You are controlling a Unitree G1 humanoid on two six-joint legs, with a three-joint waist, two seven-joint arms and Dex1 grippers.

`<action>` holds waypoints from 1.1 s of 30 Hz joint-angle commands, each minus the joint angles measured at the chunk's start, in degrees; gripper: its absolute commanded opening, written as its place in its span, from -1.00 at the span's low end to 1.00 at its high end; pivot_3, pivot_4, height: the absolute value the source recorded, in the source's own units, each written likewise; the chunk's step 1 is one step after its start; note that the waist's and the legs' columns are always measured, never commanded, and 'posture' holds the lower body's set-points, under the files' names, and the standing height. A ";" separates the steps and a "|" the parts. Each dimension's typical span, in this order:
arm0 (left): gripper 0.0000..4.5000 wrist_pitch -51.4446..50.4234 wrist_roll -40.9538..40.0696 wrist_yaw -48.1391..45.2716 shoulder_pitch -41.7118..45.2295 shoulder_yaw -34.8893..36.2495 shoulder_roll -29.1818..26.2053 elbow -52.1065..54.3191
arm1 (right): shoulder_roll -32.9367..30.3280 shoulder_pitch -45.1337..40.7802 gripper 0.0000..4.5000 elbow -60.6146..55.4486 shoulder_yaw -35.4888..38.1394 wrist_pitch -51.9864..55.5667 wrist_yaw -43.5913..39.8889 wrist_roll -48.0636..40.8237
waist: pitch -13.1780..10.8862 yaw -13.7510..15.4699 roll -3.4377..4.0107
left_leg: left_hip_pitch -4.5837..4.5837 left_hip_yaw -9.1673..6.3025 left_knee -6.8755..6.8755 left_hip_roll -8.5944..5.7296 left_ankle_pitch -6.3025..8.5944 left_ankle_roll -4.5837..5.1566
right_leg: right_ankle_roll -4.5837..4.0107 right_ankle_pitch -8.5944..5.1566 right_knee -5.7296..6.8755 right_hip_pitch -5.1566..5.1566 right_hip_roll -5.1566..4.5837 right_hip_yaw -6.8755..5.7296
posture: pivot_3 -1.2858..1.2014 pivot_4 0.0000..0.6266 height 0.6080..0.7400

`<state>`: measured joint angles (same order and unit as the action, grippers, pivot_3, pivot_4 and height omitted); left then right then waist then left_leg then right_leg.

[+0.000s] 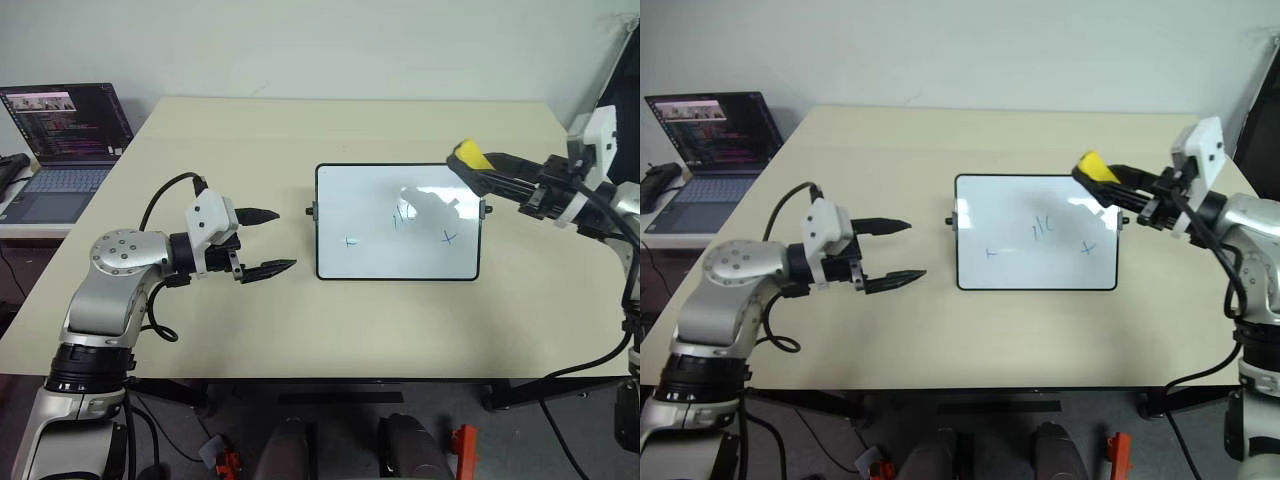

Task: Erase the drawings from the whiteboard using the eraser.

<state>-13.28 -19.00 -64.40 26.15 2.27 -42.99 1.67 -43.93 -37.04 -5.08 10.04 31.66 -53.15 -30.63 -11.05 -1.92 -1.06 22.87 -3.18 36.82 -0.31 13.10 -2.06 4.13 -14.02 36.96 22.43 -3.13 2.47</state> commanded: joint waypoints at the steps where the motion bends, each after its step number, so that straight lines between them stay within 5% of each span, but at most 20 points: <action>1: 1.00 0.13 -1.27 0.07 -0.22 1.88 -1.10 2.24 | 0.98 -2.30 -0.61 -3.01 -2.95 -0.56 1.29 1.57 | 0.00 0.05 0.00 | 0.01 -0.01 0.00 0.00 0.00 0.00 | 0.00 0.00 -0.01 0.00 0.00 -0.01 | 0.03 -0.52 1.00; 13: 1.00 -1.35 -0.96 0.41 -2.08 2.00 -3.18 3.47 | 13.51 -6.46 -0.61 -5.91 -18.09 -2.89 6.18 9.94 | 0.00 -0.07 0.00 | 0.10 0.03 -0.09 0.03 0.00 0.00 | -0.05 -0.01 0.09 0.25 0.02 0.01 | 0.03 -0.52 1.00; 19: 1.00 -1.21 -0.53 0.95 -2.89 1.98 -2.94 2.03 | 19.72 -9.57 -0.61 2.77 -29.05 -8.76 10.04 23.08 | 0.00 -0.09 -0.01 | 0.12 0.06 -0.09 0.02 0.00 0.00 | -0.06 -0.01 0.16 0.34 0.02 0.03 | 0.03 -0.52 1.00; 33: 1.00 -2.17 -1.00 1.38 -5.77 0.87 -2.34 6.07 | 21.11 -15.70 -0.61 25.24 -30.63 -21.27 9.94 34.97 | 0.00 -0.07 -0.01 | 0.49 0.05 -0.10 0.02 0.00 -0.01 | -0.10 0.02 0.29 0.82 0.02 0.02 | 0.03 -0.52 1.00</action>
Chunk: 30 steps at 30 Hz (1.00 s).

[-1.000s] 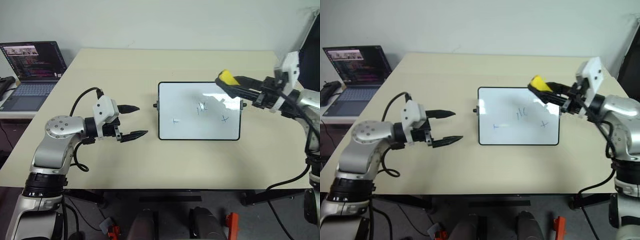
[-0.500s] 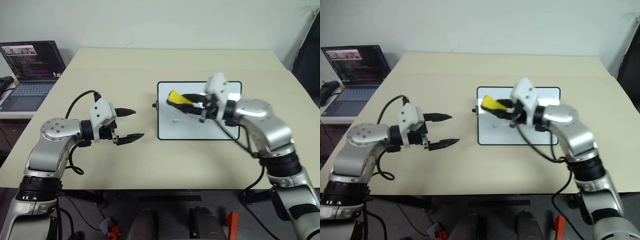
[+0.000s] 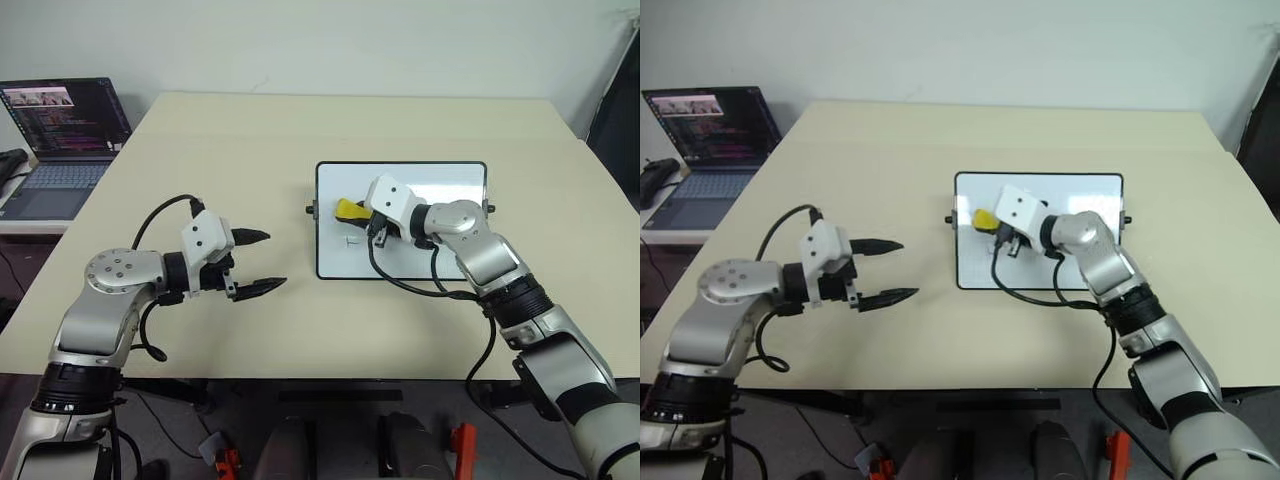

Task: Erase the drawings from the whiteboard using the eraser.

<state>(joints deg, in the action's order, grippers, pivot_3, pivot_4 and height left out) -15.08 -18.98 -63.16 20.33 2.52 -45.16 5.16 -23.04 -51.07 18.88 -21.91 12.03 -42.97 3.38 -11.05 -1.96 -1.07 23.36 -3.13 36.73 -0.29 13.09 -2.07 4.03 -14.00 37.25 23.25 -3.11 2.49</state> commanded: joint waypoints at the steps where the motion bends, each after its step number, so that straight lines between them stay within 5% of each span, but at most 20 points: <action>1: 1.00 -0.45 -1.01 0.20 0.11 0.56 -0.17 2.66 | 0.38 -1.60 -0.61 2.21 1.01 -2.16 -0.20 1.55 | 0.00 -0.09 0.00 | 0.00 0.00 0.00 0.00 0.00 0.00 | 0.00 0.00 0.01 0.00 0.00 0.00 | 0.03 -0.52 1.00; 12: 1.00 -3.19 -1.32 -0.08 1.27 1.41 -2.27 6.50 | 2.06 6.19 -0.61 10.09 -6.11 -6.29 0.27 10.71 | 0.24 -0.65 -0.34 | -0.58 0.02 0.10 0.03 -0.01 0.00 | -0.27 -0.19 0.61 -0.32 0.05 0.03 | 0.03 -0.52 1.00; 17: 1.00 -5.08 -1.90 -0.17 2.17 2.49 -4.42 7.63 | 2.31 9.90 -0.62 6.00 -6.20 -4.60 -3.80 9.04 | 0.29 -0.75 -0.39 | -1.90 -0.07 0.06 0.14 -0.01 0.00 | -0.49 -0.72 0.54 -1.58 0.09 -0.04 | 0.03 -0.52 1.00; 30: 1.00 -5.25 -1.75 -0.13 2.51 2.18 -6.04 7.73 | 3.16 -1.48 -0.62 15.71 -1.16 -9.35 9.52 12.04 | 0.26 -0.71 -0.36 | -2.26 -0.01 -0.05 0.61 -0.01 0.00 | -0.56 -0.76 0.49 -1.60 0.06 -0.03 | 0.03 -0.52 1.00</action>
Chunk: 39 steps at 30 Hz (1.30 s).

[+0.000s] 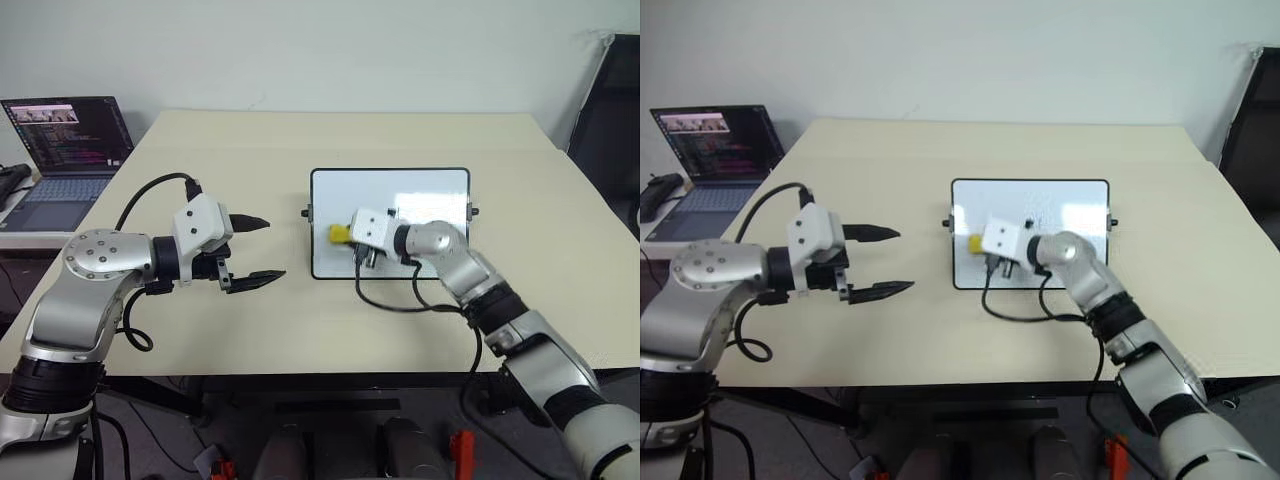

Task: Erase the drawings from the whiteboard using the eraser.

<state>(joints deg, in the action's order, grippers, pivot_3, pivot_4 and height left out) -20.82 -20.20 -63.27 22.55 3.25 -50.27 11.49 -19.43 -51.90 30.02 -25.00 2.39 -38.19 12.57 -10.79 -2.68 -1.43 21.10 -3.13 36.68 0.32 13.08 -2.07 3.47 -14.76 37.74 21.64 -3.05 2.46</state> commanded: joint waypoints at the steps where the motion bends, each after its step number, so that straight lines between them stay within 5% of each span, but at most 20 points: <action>1: 1.00 0.51 -0.50 -0.08 0.19 1.43 -0.96 1.27 | -0.25 -0.86 -0.62 4.98 2.01 -0.02 5.71 3.11 | 0.01 -0.01 -0.01 | 0.05 0.04 -0.04 0.01 0.00 0.00 | -0.02 -0.01 0.00 0.07 0.01 0.01 | 0.03 -0.52 1.00; 15: 1.00 0.16 -0.55 -1.18 -0.58 1.44 -2.19 0.25 | -2.54 10.76 -0.62 -3.44 -2.66 -2.00 -8.77 2.69 | 0.05 -0.25 -0.08 | 0.34 0.09 -0.31 0.21 0.00 0.00 | -0.15 -0.07 -0.05 0.22 0.25 0.01 | 0.03 -0.52 1.00; 22: 1.00 0.67 -0.07 -1.43 0.98 0.20 -1.44 -0.94 | -4.20 10.81 -0.62 -20.16 11.18 8.85 -12.81 -11.79 | -0.15 0.27 -0.03 | 0.88 0.06 -0.32 0.21 -0.01 0.00 | -0.14 -0.06 -0.06 0.69 0.26 0.00 | 0.03 -0.52 1.00; 28: 1.00 1.66 0.18 -1.98 2.82 -0.51 -1.02 -2.91 | -19.17 10.08 -0.62 -40.92 25.09 26.68 -22.57 -27.56 | -0.29 1.10 0.01 | 2.18 -0.01 -0.36 0.13 0.02 -0.06 | -0.08 0.33 0.01 1.97 0.29 -0.13 | 0.03 -0.52 1.00; 34: 1.00 2.88 0.86 -2.68 4.80 -1.76 -0.56 -4.86 | -38.02 18.29 -0.62 -37.44 33.20 24.76 -28.00 -26.37 | -0.33 1.15 0.02 | 2.35 -0.03 -0.69 0.18 0.23 -0.18 | -0.15 0.29 -0.79 1.92 0.60 -0.25 | 0.03 -0.52 1.00; 39: 1.00 3.74 2.37 -3.08 5.25 -2.49 -1.18 -5.55 | -44.87 25.68 -0.62 -34.12 35.00 21.14 -30.01 -25.45 | -0.36 0.58 0.03 | 2.31 0.15 -0.65 0.22 0.25 -0.17 | -0.14 0.28 -0.73 1.94 0.64 -0.09 | 0.03 -0.52 1.00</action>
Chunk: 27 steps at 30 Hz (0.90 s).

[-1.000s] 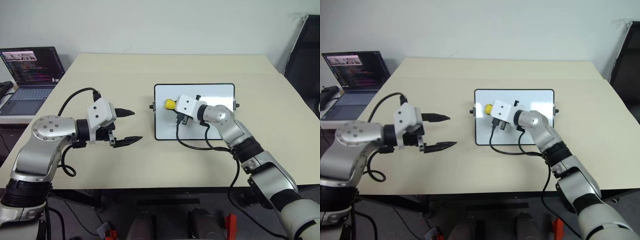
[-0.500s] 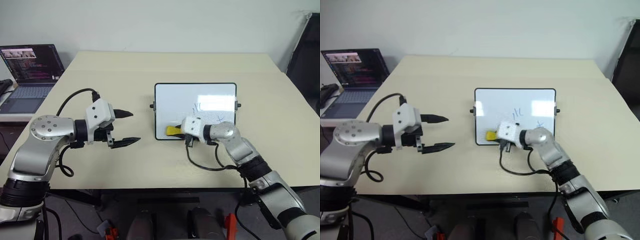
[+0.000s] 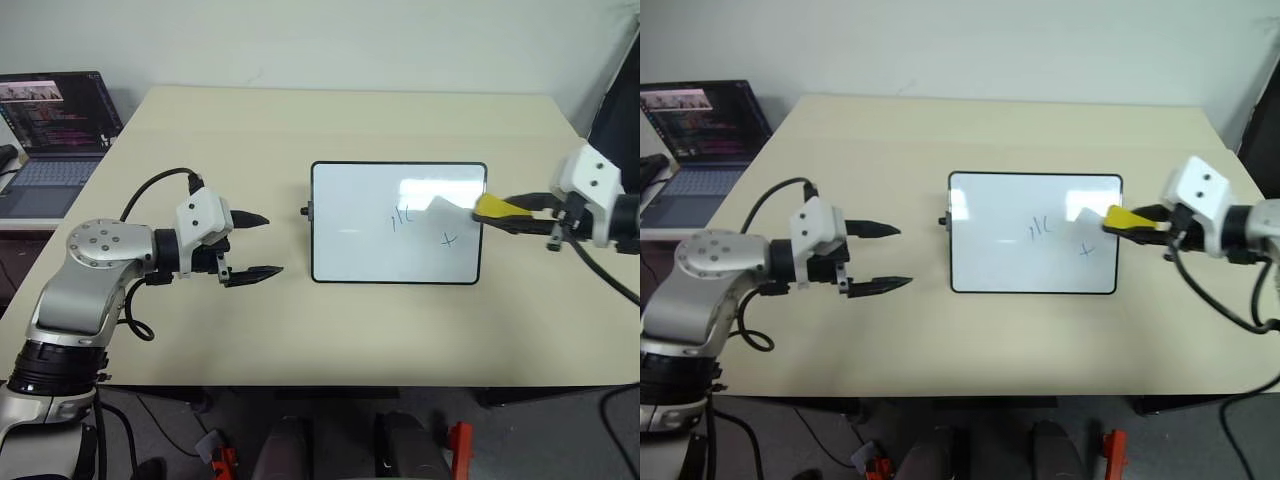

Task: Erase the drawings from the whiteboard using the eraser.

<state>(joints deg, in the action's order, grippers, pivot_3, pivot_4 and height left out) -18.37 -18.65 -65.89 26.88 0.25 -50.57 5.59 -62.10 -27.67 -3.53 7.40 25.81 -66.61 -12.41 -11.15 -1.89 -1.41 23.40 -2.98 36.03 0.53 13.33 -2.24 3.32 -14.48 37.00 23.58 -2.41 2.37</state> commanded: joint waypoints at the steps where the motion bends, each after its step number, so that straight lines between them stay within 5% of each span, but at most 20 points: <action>1: 1.00 1.38 0.99 -0.51 0.92 0.65 -1.19 0.25 | -2.87 2.42 -0.62 -0.48 3.10 -2.58 -1.94 -0.69 | -0.01 -0.41 0.02 | -0.03 0.04 0.00 0.07 0.00 0.00 | -0.01 0.00 0.00 0.00 0.09 0.06 | 0.03 -0.52 1.00; 27: 1.00 1.87 1.42 -0.44 3.40 0.61 0.02 -0.36 | 0.21 -9.99 -0.62 12.76 2.66 -11.45 8.34 2.25 | -0.07 -0.60 0.10 | -0.33 0.10 0.07 0.17 -0.03 -0.02 | -0.10 0.02 0.20 -0.19 0.23 0.16 | 0.03 -0.52 1.00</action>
<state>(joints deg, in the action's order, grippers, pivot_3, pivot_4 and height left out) -17.20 -17.12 -66.67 29.13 0.21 -50.50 4.61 -61.63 -35.51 9.62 9.30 15.48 -59.02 -9.74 -11.22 -2.49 -1.31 23.07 -2.89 36.10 0.70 13.30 -2.25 3.22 -14.45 37.22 23.38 -2.18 2.54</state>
